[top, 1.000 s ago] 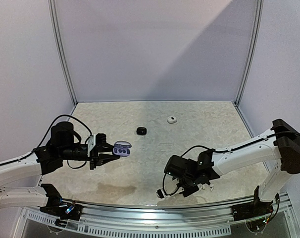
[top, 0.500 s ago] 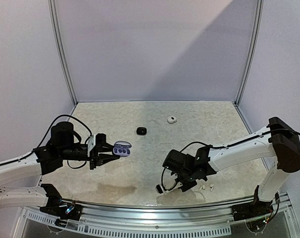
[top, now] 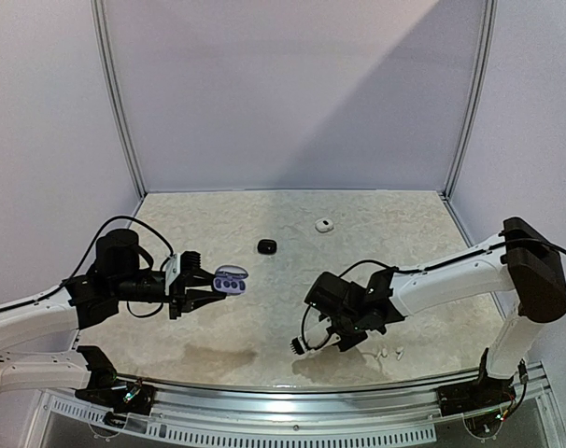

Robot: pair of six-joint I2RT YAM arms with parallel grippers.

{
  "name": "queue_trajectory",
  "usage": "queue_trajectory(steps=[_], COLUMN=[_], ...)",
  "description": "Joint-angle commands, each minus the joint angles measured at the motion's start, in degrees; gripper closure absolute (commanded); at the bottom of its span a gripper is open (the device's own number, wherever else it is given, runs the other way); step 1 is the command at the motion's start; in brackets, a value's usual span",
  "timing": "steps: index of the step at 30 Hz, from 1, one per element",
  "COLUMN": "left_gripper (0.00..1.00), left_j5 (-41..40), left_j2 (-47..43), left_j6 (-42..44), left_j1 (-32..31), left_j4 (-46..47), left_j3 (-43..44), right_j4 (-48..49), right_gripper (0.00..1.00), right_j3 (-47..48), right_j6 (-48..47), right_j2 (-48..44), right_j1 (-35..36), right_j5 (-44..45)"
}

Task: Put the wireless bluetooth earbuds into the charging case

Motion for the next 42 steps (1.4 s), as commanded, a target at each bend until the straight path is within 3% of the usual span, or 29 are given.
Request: queue_trajectory(steps=[1,25,34,42], left_gripper=[1.0,1.0,1.0,1.0], left_j5=[-0.02,-0.28,-0.1,-0.26], left_j2=[0.08,-0.13,-0.02,-0.22], left_j6=[0.53,0.8,0.75,0.71], left_j1=[0.16,0.34,0.43,0.43], left_j4=[-0.72,-1.05,-0.79,-1.17], left_j3=[0.88,0.78,0.68,0.7], right_j4=[1.68,-0.83,-7.87,-14.4], right_gripper=[0.8,0.86,0.88,0.83], right_j3=[1.67,7.34,13.55,17.85], right_j6=[-1.59,-3.59,4.29,14.03], right_j2=[0.93,6.23,9.46,12.17], right_j1=[-1.0,-2.33,-4.09,-5.8], right_j5=[0.82,-3.13,-6.36,-9.22])
